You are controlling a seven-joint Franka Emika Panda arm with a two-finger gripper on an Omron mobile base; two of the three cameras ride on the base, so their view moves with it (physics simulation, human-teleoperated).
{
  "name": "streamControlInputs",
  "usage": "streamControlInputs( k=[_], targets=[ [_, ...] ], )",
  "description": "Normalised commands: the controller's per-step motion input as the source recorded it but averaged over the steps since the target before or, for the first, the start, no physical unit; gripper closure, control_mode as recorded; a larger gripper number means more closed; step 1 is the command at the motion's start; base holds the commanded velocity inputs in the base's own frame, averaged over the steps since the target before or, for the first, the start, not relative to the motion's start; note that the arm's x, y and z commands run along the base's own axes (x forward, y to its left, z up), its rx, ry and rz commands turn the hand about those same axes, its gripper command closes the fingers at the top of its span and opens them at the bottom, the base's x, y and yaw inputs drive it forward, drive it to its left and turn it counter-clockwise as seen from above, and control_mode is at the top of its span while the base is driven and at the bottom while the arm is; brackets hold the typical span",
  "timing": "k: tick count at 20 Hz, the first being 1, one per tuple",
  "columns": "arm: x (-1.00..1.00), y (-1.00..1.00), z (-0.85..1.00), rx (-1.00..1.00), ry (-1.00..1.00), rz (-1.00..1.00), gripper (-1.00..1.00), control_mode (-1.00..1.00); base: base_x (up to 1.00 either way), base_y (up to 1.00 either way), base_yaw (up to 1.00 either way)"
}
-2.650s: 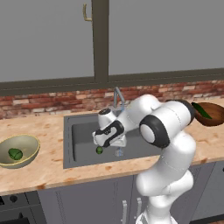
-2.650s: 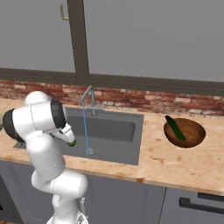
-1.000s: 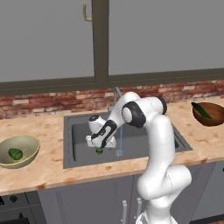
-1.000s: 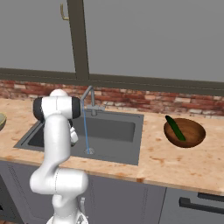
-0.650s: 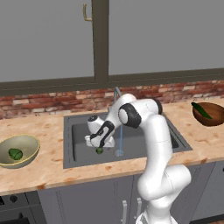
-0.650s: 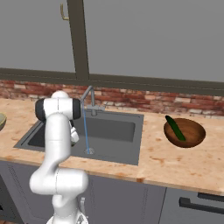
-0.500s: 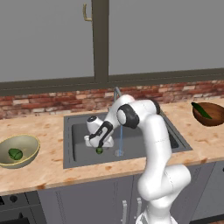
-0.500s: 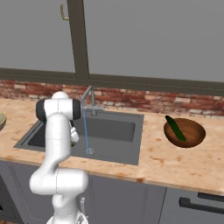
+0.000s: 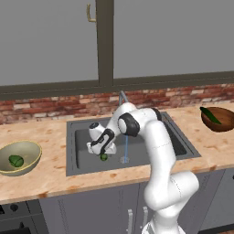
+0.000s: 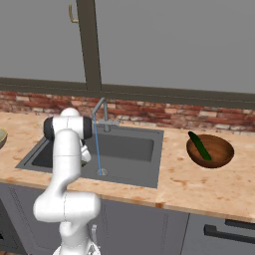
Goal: Pick the avocados from the sink and place them in one bowl. Place the cucumber in the other bowl. Then turn off the sink faucet.
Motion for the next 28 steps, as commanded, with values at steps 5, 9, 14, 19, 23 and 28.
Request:
streamControlInputs(
  k=[5, 9, 14, 19, 23, 28],
  targets=[
    [0.06, 0.00, -0.29, 0.00, 0.00, 0.00, -1.00, -1.00, 0.00, 0.00, 0.00],
    [0.00, 0.00, -0.26, 0.00, 0.00, 0.00, -1.00, -1.00, 0.00, 0.00, 0.00],
    [0.00, 0.00, -0.27, 0.00, 0.00, 0.00, -1.00, -1.00, 0.00, 0.00, 0.00],
    [0.00, 0.00, -0.23, 0.00, 0.00, 0.00, 1.00, -1.00, 0.00, 0.00, 0.00],
    [-0.04, -0.03, -0.13, 0.00, -0.03, 0.00, 1.00, -1.00, 0.00, 0.00, 0.00],
    [-0.48, -0.03, 0.40, 0.00, -0.38, 0.00, 1.00, -1.00, 0.00, 0.00, 0.00]
  ],
)
